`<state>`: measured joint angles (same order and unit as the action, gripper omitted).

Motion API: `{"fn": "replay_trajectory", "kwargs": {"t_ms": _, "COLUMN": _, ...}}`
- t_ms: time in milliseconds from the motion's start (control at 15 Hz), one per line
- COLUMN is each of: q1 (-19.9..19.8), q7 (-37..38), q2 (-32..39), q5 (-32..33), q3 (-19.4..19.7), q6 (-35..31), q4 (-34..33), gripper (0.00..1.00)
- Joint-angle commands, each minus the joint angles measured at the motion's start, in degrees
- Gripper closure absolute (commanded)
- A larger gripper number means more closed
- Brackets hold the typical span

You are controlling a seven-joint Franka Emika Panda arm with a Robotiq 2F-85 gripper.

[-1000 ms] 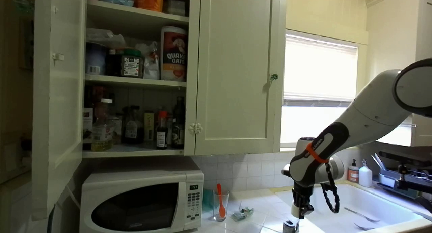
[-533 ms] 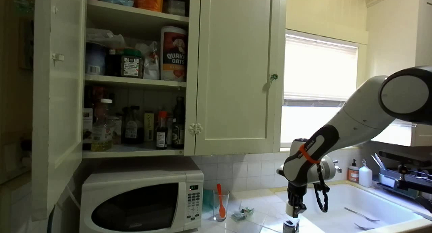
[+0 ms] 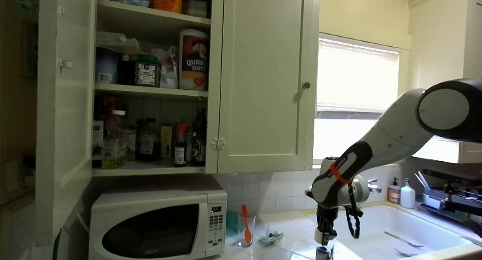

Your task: Remove the white tape from the open drawer.

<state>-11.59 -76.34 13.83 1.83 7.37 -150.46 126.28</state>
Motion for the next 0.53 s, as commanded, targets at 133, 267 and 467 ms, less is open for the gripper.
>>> {"fn": "replay_trajectory", "kwargs": {"t_ms": 133, "q1": -1.62, "q7": -1.18, "q2": 1.62, "q5": -0.93, "q3": -2.06, "q6": 2.94, "q4": -1.73, "gripper": 0.96}}
{"fn": "replay_trajectory", "kwargs": {"t_ms": 267, "q1": -1.80, "q7": -1.25, "q2": 1.92, "q5": -0.99, "q3": -2.39, "q6": 3.34, "q4": -1.78, "gripper": 0.96}}
{"fn": "replay_trajectory", "kwargs": {"t_ms": 467, "q1": -1.80, "q7": -0.87, "q2": 2.13, "q5": -0.63, "q3": -2.44, "q6": 3.96, "q4": -1.80, "gripper": 0.96}}
